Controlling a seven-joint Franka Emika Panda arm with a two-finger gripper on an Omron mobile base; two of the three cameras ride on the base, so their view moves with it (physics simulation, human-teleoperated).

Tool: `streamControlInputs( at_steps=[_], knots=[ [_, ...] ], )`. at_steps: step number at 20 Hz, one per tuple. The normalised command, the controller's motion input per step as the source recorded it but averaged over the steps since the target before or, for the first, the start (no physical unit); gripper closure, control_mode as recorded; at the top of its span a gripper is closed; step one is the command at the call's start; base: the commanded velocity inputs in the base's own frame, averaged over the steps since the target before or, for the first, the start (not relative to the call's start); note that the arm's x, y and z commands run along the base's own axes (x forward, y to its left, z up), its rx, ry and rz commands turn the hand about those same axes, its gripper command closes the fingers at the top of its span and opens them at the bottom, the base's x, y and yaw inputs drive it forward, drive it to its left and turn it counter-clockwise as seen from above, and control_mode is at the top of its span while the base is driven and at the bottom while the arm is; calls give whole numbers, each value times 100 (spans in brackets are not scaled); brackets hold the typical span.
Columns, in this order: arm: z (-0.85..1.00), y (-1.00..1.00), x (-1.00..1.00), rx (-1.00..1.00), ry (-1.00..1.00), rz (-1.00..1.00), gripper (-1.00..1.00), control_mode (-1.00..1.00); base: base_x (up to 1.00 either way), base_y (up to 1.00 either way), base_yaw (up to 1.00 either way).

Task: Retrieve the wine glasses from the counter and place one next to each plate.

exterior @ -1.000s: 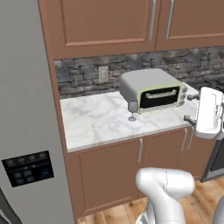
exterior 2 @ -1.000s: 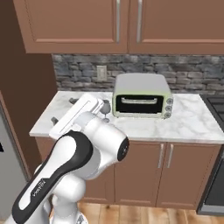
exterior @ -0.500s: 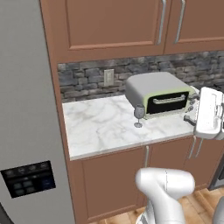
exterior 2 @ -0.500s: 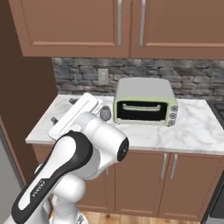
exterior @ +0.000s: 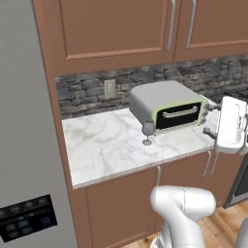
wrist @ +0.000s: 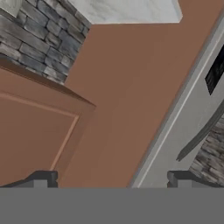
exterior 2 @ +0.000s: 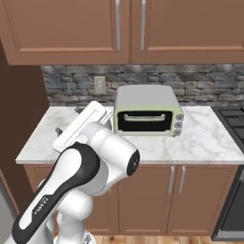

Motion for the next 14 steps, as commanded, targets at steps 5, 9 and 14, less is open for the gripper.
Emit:
streamControlInputs(
  at_steps=[5,9,14],
  knots=[
    [0,0,0,0,0,0,-100,100,5,21,-18],
    [0,0,0,0,0,0,-100,100,4,6,-10],
    [0,0,0,0,0,0,-100,100,-6,14,-5]
  ],
)
